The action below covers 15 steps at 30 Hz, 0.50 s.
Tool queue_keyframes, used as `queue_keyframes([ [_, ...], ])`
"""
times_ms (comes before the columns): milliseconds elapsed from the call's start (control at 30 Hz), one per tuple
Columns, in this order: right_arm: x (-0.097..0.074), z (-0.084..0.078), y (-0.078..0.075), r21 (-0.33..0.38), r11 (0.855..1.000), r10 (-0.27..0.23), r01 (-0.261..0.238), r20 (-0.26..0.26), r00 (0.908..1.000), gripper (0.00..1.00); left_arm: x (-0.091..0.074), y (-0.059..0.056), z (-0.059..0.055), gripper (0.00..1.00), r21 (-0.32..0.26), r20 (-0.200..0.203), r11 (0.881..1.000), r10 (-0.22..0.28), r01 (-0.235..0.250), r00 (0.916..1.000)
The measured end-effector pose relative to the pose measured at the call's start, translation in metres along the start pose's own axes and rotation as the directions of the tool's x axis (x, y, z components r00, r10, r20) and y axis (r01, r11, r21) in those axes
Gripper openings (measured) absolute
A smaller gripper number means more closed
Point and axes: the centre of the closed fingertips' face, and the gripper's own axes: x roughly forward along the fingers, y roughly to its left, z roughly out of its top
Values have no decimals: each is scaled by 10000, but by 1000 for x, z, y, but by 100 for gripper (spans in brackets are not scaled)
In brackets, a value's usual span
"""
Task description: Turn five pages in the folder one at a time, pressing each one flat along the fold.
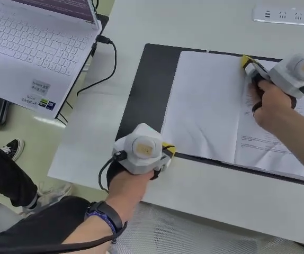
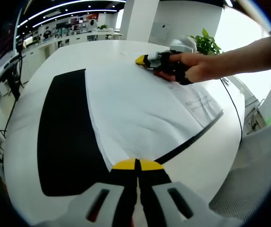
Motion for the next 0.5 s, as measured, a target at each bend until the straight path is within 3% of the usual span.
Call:
queue_keyframes([
  [333,-30,-19,21,-445,9973,567,-587,-448,9974,0,1,1,0,0,23,63,10000,28,-28,10000],
  [500,-46,-34,28,-1195,9874,956,-1040,-742,9927,0,1,1,0,0,-124,142,9999,54,-52,9999],
])
